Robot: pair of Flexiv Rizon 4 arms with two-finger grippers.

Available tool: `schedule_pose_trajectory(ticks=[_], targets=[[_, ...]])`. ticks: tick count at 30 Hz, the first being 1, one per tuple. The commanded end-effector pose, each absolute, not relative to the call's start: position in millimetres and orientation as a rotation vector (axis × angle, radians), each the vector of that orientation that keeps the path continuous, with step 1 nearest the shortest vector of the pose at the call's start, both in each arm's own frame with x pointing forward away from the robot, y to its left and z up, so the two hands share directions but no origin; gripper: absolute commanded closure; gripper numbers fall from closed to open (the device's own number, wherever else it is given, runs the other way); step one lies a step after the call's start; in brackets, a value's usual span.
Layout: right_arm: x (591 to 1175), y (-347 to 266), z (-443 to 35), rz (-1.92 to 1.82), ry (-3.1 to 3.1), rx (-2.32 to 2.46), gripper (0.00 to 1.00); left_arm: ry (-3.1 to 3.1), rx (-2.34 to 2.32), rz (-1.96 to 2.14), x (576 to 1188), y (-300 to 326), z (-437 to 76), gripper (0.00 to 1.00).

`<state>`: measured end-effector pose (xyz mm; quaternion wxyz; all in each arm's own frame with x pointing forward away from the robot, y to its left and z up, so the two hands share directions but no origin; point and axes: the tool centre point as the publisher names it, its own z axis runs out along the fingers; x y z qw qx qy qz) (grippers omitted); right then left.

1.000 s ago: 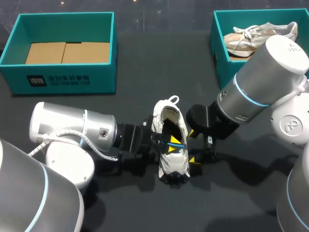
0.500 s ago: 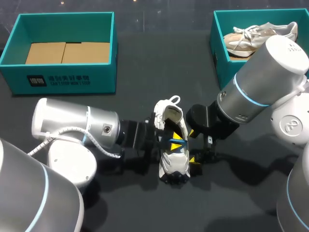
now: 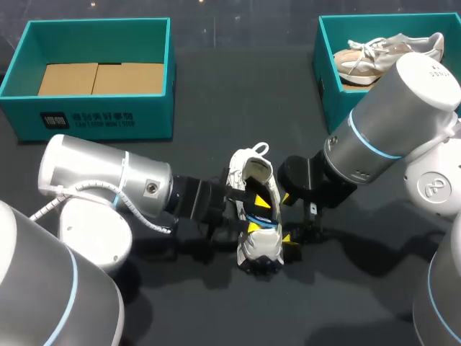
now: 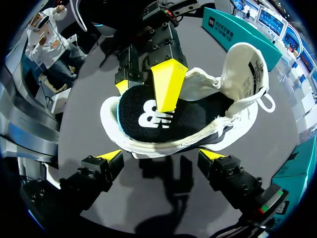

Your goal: Take the shoe out of the shoebox, open the shoe tongue, remove and reinsert the insole, then place the shoe into the shoebox

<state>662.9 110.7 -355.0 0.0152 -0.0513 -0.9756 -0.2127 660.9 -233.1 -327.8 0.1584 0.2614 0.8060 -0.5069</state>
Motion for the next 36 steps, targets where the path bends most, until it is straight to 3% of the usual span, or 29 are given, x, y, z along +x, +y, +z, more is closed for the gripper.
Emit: schedule_pose_trajectory(ticks=[1, 11, 24, 36], targets=[[661.9, 111.1, -356.0, -0.662, -3.038, -0.161, 0.0, 2.326, 0.776, -1.431, 660.3, -228.9, -321.4, 0.64], [661.9, 111.1, -356.0, -0.662, -3.038, -0.161, 0.0, 2.386, 0.871, -1.393, 656.5, -215.3, -316.6, 0.67], [661.9, 54.6, -331.9, -0.647, -3.044, -0.327, 0.0, 2.456, 0.938, -1.337, 655.1, -177.9, -306.4, 0.64], [657.9, 17.0, -318.5, -0.643, -3.028, -0.387, 0.0, 2.548, 1.074, -1.331, 663.1, -144.1, -288.6, 0.67]])
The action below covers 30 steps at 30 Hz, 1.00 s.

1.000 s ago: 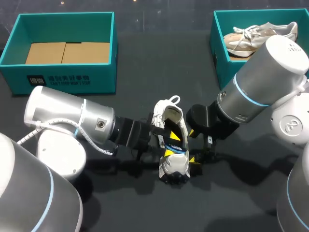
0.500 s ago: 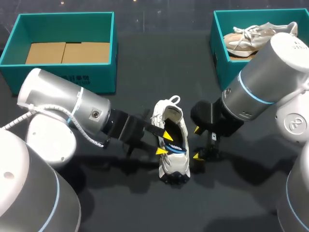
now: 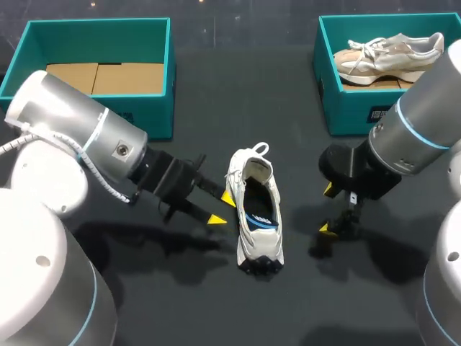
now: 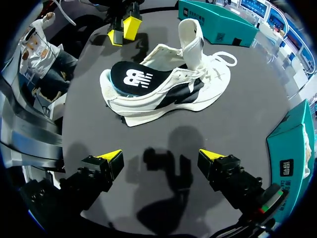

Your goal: Take the shoe out of the shoebox, open the shoe tongue, remove and reinsert the insole, then place the shoe into the shoebox

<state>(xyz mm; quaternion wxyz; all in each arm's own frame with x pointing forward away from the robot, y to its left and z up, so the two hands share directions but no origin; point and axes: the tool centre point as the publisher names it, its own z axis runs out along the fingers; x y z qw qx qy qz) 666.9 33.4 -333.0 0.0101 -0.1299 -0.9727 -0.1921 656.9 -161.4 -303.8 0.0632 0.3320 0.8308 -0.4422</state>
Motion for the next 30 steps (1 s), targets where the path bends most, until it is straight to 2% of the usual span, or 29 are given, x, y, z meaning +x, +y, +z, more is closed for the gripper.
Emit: schedule_pose_trajectory(ticks=[1, 9, 12, 13, 16, 30], targets=[[657.9, 17.0, -318.5, -0.643, -3.028, -0.387, 0.0, 2.556, 1.09, -1.337, 664.3, -141.0, -286.1, 0.67], [657.9, 17.0, -318.5, -0.643, -3.028, -0.387, 0.0, 2.589, 1.293, -1.298, 676.3, -114.0, -261.2, 0.69], [657.9, 17.0, -318.5, -0.643, -3.028, -0.387, 0.0, 2.635, 1.463, -1.186, 678.4, -104.8, -258.1, 0.87], [657.9, 17.0, -318.5, -0.643, -3.028, -0.387, 0.0, 2.645, 1.543, -1.13, 679.1, -102.0, -257.3, 1.0], [657.9, 17.0, -318.5, -0.643, -3.028, -0.387, 0.0, 2.681, 1.966, -0.905, 675.6, -87.2, -252.9, 1.0], [657.9, 17.0, -318.5, -0.643, -3.028, -0.387, 0.0, 2.681, 1.966, -0.905, 675.6, -87.2, -252.9, 1.0]])
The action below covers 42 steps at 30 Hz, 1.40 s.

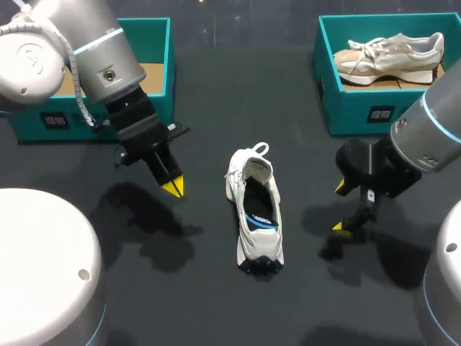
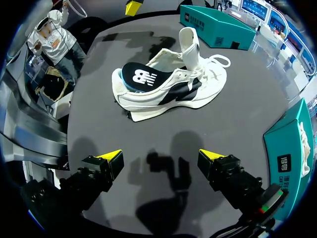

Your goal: Take the shoe out of the shoebox, open the shoe tongue, remove and reinsert the insole, then place the shoe into the shoebox

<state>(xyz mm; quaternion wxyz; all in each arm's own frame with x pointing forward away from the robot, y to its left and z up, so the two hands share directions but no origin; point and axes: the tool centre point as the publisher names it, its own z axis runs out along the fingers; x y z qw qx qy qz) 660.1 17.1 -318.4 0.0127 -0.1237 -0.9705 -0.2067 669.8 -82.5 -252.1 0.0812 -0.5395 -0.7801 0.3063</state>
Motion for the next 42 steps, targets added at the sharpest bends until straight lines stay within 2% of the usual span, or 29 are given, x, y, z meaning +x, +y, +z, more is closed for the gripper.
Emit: schedule_pose_trajectory(ticks=[1, 9, 24, 42], targets=[[657.9, 17.0, -318.5, -0.643, -3.028, -0.387, 0.0, -2.208, -1.619, 0.745, 675.6, -87.2, -252.9, 1.0], [657.9, 17.0, -318.5, -0.643, -3.028, -0.387, 0.0, -2.179, -1.711, 0.668, 674.0, -102.3, -252.6, 1.0], [651.4, -61.2, -302.0, -0.524, -3.025, -0.524, 0.0, -2.102, -1.866, 0.532, 669.5, -155.9, -252.1, 1.0], [651.4, -61.2, -302.0, -0.524, -3.025, -0.524, 0.0, -1.963, -1.978, 0.436, 660.6, -199.4, -287.7, 1.0]])
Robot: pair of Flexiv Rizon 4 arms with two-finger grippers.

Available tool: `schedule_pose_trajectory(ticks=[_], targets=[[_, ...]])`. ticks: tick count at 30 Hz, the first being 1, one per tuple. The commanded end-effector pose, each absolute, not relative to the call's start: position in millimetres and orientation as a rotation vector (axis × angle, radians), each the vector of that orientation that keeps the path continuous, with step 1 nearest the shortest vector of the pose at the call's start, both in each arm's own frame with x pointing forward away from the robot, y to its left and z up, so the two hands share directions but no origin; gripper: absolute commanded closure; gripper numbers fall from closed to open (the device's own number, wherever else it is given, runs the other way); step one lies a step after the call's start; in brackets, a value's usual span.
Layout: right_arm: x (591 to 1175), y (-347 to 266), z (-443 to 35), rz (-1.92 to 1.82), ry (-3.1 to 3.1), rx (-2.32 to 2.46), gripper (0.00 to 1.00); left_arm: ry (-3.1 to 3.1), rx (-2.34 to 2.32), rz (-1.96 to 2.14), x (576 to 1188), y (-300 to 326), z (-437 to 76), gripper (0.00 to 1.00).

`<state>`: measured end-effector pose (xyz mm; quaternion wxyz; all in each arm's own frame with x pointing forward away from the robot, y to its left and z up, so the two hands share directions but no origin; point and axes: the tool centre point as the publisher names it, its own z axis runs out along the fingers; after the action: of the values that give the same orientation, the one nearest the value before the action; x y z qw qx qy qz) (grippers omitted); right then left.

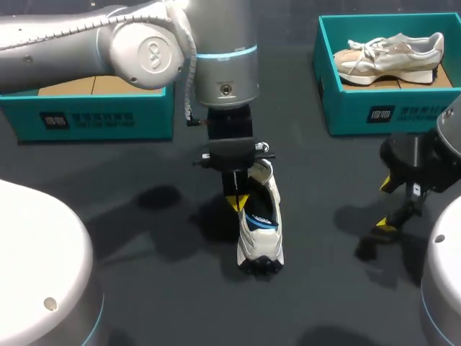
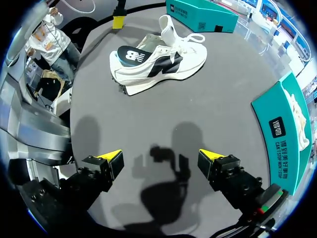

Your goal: Take the shoe out of the shoebox, open the shoe tongue, remove and reinsert the insole, then place the shoe into the shoebox

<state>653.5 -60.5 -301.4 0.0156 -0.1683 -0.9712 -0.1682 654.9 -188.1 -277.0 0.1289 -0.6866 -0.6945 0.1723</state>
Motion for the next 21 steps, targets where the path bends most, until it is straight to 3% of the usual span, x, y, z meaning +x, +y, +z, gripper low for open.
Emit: schedule_pose_trajectory(ticks=[1, 21], targets=[[651.4, -61.2, -302.0, -0.524, -3.025, -0.524, 0.0, -1.958, -1.977, 0.438, 661.7, -200.6, -289.6, 1.0], [651.4, -61.2, -302.0, -0.524, -3.025, -0.524, 0.0, -1.954, -2.006, 0.504, 663.3, -213.1, -320.5, 1.0]])
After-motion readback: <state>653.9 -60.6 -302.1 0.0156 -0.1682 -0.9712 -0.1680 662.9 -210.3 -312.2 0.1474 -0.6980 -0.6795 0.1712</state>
